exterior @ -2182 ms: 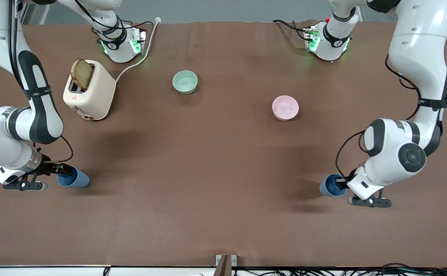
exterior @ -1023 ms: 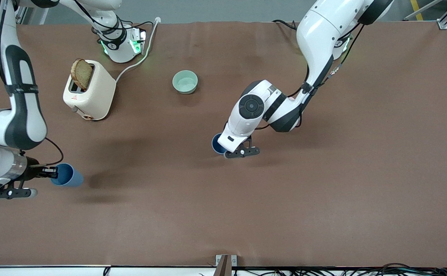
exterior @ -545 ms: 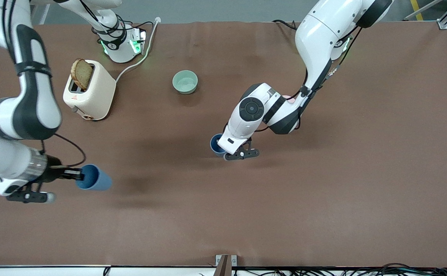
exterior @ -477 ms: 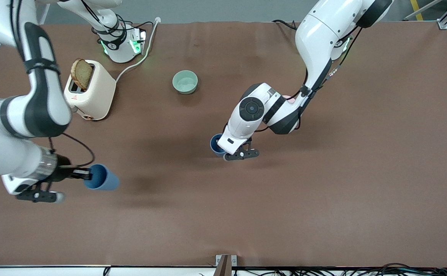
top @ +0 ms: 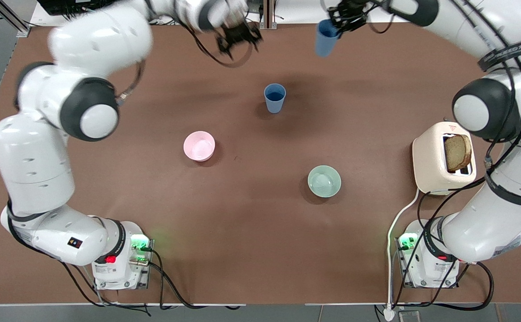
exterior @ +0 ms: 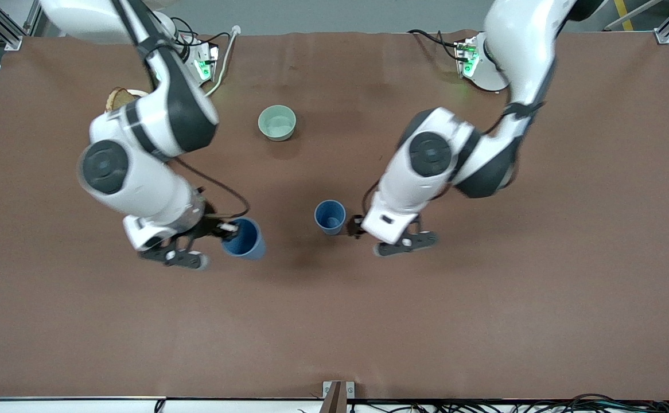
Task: Stack blue cups with both arms
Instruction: 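Lower the right cup onto the placed cup while the left gripper withdraws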
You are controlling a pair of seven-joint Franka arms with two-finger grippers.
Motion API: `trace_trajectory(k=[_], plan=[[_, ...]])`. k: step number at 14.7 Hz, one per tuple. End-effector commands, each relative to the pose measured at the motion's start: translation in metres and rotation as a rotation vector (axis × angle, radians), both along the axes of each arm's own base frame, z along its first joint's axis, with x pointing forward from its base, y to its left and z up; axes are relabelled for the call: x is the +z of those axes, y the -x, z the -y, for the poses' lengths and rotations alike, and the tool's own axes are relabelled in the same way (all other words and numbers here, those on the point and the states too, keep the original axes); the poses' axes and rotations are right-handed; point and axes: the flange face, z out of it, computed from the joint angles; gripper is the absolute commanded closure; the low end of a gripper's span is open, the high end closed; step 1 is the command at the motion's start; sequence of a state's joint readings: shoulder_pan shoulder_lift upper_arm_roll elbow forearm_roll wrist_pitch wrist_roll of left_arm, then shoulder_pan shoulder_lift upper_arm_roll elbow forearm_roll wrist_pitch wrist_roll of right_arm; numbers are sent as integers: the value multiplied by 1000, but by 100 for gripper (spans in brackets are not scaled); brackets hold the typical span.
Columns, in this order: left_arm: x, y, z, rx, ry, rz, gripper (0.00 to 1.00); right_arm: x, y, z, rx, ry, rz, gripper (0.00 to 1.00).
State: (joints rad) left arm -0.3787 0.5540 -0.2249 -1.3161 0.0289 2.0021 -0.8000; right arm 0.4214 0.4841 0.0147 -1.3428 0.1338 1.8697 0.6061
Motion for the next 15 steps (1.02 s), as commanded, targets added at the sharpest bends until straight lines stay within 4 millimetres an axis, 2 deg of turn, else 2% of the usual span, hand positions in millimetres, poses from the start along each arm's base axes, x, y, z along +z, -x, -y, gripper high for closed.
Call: trace_trajectory(k=[1, 2, 4, 6, 8, 11, 12, 13, 15], plan=[[81, -3, -72, -71, -42, 56, 0, 0, 31, -51, -10, 1, -17, 98], [103, -2, -97, -92, -53, 64, 0, -1, 47, -78, 7, 2, -21, 98], [139, 3, -141, -92, -71, 65, 0, -16, 73, -117, 49, 14, -39, 98], [171, 14, -180, -125, -99, 62, 0, -30, 80, -136, 16, 12, -35, 98], [196, 27, -219, -196, -129, 40, 0, -44, 82, -144, 15, 17, -41, 98], [218, 55, -250, -241, -163, 10, 0, -62, 90, -153, 32, 34, -62, 98], [215, 67, -251, -264, -174, 7, 0, -64, 94, -155, 38, 38, -67, 98], [216, 73, -268, -260, -182, 6, 0, -68, 98, -159, 46, 44, -71, 98], [215, 90, -281, -288, -195, -2, 0, -72, 102, -163, 55, 52, -76, 98]])
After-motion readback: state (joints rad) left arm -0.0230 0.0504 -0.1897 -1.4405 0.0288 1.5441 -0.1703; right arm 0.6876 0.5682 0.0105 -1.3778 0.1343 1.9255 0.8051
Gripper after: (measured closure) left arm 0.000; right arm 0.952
